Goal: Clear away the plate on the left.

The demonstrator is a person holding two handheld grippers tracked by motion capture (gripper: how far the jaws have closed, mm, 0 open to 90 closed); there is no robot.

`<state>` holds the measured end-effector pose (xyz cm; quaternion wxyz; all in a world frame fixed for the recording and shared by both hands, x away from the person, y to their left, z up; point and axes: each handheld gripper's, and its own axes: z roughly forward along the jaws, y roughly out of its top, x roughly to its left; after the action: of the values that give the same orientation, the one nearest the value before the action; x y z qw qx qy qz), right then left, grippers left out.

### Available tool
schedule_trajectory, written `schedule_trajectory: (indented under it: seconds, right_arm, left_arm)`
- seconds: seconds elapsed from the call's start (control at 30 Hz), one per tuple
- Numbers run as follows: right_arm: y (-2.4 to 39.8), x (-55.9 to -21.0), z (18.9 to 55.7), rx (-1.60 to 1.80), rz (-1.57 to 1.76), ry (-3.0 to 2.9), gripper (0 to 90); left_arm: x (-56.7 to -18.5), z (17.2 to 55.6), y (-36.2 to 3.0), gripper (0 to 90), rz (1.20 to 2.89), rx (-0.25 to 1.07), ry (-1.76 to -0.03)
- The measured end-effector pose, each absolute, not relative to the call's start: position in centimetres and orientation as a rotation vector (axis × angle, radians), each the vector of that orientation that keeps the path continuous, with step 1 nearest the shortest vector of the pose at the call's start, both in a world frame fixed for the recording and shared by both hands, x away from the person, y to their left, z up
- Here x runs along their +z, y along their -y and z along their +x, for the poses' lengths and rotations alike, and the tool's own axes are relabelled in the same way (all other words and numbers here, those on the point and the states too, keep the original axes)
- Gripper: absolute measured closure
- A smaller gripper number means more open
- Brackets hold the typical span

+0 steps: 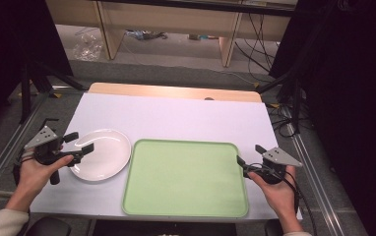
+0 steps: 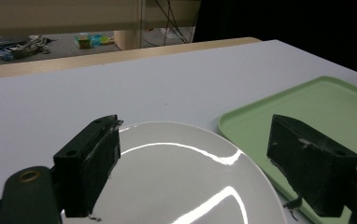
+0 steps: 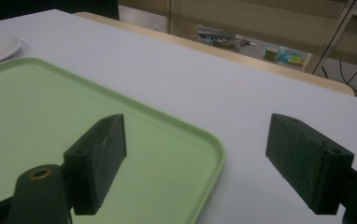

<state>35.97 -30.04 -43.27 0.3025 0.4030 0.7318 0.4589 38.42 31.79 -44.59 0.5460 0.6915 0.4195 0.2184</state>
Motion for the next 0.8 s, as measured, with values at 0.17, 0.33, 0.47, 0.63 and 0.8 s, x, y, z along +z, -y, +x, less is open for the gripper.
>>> schedule_trajectory:
  seconds: [0.17, 0.33, 0.47, 0.63, 0.8]
  right_arm:
    - [30.0, -43.3, 36.0, 1.218, 1.069, -1.939, 21.1]
    - [30.0, -43.2, 35.9, 1.22, 1.08, -1.944, 21.1]
    - [30.0, -43.3, 36.0, 1.214, 1.07, -1.941, 21.2]
    - [30.0, -43.3, 36.0, 1.214, 1.07, -1.942, 21.2]
    - [30.0, -43.2, 35.9, 1.219, 1.078, -1.944, 21.2]
  left_arm:
    - [-44.9, 38.7, -33.0, 17.7, 1.647, 0.552, -1.067]
    - [-45.8, 39.1, -33.8, 20.2, 1.665, 0.565, -1.16]
    - [-46.4, 39.4, -34.4, 20.9, 1.672, 0.543, -1.215]
    - [-47.2, 39.6, -34.9, 21.5, 1.686, 0.512, -1.273]
    - [-47.9, 39.8, -35.2, 24.3, 1.683, 0.468, -1.342]
